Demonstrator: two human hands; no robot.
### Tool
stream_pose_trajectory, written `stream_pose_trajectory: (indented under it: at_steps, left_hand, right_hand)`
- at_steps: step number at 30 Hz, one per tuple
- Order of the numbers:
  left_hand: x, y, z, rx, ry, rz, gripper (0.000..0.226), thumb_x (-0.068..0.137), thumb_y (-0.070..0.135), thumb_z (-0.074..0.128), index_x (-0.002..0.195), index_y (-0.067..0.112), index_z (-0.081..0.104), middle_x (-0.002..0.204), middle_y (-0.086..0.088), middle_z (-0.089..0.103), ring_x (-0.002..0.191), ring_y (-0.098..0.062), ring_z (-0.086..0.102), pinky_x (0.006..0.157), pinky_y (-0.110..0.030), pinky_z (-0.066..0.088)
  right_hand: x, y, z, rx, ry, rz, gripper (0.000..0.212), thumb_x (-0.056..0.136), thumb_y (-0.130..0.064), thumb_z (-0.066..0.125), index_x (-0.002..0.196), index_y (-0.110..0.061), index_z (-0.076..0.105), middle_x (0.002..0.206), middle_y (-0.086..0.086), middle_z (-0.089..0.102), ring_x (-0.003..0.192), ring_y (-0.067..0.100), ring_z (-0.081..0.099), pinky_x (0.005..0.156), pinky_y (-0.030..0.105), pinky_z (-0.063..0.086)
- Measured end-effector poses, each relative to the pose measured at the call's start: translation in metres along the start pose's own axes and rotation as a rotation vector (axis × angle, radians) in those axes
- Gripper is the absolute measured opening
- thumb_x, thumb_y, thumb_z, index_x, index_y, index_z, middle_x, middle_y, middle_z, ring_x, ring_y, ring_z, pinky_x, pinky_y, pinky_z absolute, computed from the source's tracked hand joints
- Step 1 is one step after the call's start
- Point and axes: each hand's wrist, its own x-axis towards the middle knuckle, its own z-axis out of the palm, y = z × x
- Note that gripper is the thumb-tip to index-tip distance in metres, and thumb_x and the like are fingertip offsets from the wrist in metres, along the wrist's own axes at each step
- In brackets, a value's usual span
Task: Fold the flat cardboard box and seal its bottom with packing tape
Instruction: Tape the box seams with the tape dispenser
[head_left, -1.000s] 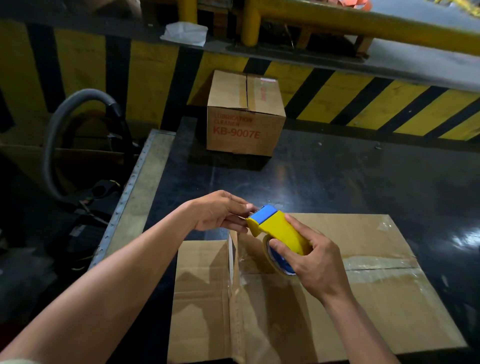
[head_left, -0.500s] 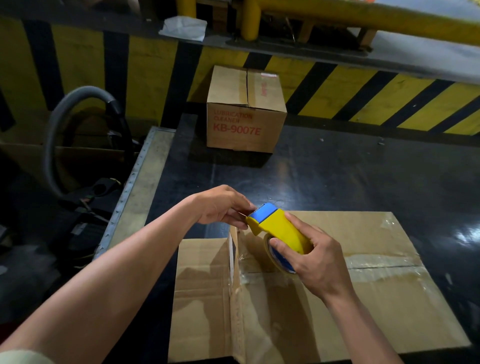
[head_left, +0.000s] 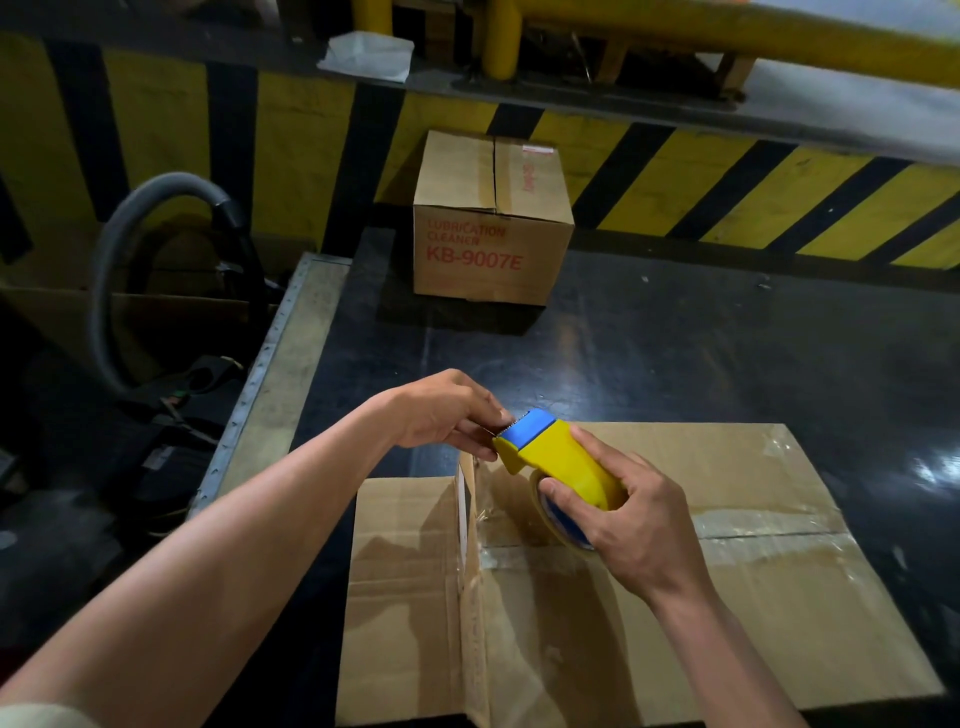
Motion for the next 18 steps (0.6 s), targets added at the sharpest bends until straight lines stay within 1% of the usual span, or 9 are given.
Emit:
stream_pose_trajectory:
  at_steps: [3, 5, 7, 10, 11, 14, 18]
  left_hand:
    - [0.0000, 0.0016, 0.0043, 0.046, 0.009, -0.023, 0.018, 0.101, 0.009, 0.058, 0.105, -0.006, 0.067, 0.096, -0.022, 0.072, 0.085, -0.031, 0.074, 0.081, -0.038, 0.063]
    - [-0.0007, 0.0021, 0.0073, 0.149, 0.024, -0.008, 0.019, 0.103, 0.010, 0.055, 0.104, -0.005, 0.067, 0.096, -0.018, 0.070, 0.087, -0.030, 0.074, 0.086, -0.041, 0.062]
    - [-0.0017, 0.0014, 0.0101, 0.220, 0.039, 0.021, 0.022, 0.104, 0.012, 0.055, 0.108, -0.005, 0.067, 0.099, -0.016, 0.070, 0.089, -0.029, 0.074, 0.086, -0.041, 0.062]
    - [-0.0019, -0.0010, 0.0096, 0.100, 0.067, 0.032, 0.025, 0.103, 0.015, 0.057, 0.114, -0.006, 0.066, 0.097, -0.016, 0.071, 0.081, -0.019, 0.075, 0.072, -0.032, 0.064]
    - [-0.0023, -0.0015, 0.0087, 0.073, 0.057, 0.034, 0.025, 0.102, 0.015, 0.058, 0.114, -0.006, 0.065, 0.097, -0.015, 0.071, 0.082, -0.019, 0.075, 0.071, -0.032, 0.064]
    - [-0.0036, -0.0021, 0.0074, 0.017, 0.017, 0.031, 0.019, 0.102, 0.013, 0.058, 0.110, -0.002, 0.066, 0.096, -0.013, 0.072, 0.086, -0.021, 0.074, 0.077, -0.036, 0.064]
    - [-0.0006, -0.0025, 0.0077, -0.036, 0.015, 0.010, 0.018, 0.105, 0.011, 0.052, 0.111, -0.003, 0.063, 0.099, -0.016, 0.070, 0.088, -0.023, 0.073, 0.076, -0.037, 0.064]
  right_hand:
    - [-0.0020, 0.0002, 0.0005, -0.004, -0.003, -0.001, 0.073, 0.074, -0.062, 0.074, 0.139, -0.038, 0.053, 0.105, -0.010, 0.062, 0.091, 0.009, 0.060, 0.075, 0.024, 0.054]
    - [-0.0026, -0.0009, 0.0018, -0.003, -0.001, -0.006, 0.073, 0.074, -0.062, 0.074, 0.140, -0.038, 0.053, 0.105, -0.009, 0.062, 0.090, 0.009, 0.061, 0.074, 0.024, 0.055]
    - [-0.0028, -0.0021, 0.0025, 0.000, 0.007, -0.010, 0.072, 0.074, -0.063, 0.074, 0.140, -0.039, 0.053, 0.103, -0.008, 0.063, 0.089, 0.008, 0.061, 0.072, 0.024, 0.055]
    - [-0.0026, -0.0019, -0.0005, 0.017, 0.032, 0.007, 0.073, 0.073, -0.064, 0.072, 0.139, -0.041, 0.053, 0.101, -0.010, 0.061, 0.091, 0.004, 0.059, 0.072, 0.025, 0.055]
    - [-0.0025, -0.0015, -0.0020, 0.023, 0.034, 0.015, 0.074, 0.072, -0.066, 0.071, 0.139, -0.040, 0.053, 0.101, -0.013, 0.060, 0.092, 0.002, 0.059, 0.072, 0.025, 0.055]
    - [-0.0026, -0.0022, -0.0057, 0.043, 0.026, 0.021, 0.075, 0.070, -0.068, 0.068, 0.139, -0.040, 0.053, 0.102, -0.026, 0.055, 0.094, 0.000, 0.058, 0.072, 0.025, 0.055]
    - [-0.0026, -0.0069, -0.0068, 0.057, 0.025, 0.029, 0.075, 0.070, -0.067, 0.069, 0.139, -0.040, 0.054, 0.101, -0.025, 0.056, 0.093, 0.002, 0.059, 0.072, 0.027, 0.057]
